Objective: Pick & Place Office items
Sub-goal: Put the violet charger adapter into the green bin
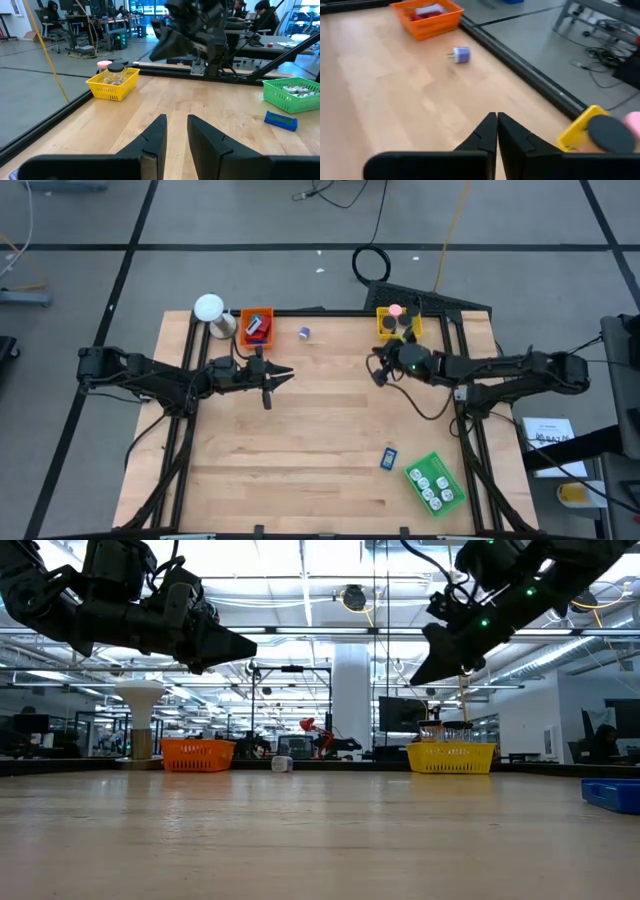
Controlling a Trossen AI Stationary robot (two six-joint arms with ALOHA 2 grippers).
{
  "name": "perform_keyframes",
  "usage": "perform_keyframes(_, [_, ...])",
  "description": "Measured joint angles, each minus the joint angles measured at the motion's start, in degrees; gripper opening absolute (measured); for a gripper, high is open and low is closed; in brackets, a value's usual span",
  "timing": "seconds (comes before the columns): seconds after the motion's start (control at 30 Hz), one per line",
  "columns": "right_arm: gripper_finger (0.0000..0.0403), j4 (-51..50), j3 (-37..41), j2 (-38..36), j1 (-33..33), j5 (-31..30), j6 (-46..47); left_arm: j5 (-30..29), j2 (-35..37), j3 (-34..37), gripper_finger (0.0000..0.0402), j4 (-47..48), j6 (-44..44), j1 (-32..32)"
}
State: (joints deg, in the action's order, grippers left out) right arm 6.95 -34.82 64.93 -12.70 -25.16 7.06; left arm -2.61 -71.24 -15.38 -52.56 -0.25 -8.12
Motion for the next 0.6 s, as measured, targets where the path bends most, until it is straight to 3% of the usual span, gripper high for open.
perform_keyframes(0.3, [0.0040,14.76,6.47,-0.02,4.23,-0.08,-4.14,0.02,0.00,0.00,0.0076,0.01,-0.49,0.01])
perform_keyframes(0.6, [0.0036,18.15,6.59,-0.02,4.20,-0.07,-6.27,0.00,0.00,0.00,0.0076,-0.64,-4.98,0.00])
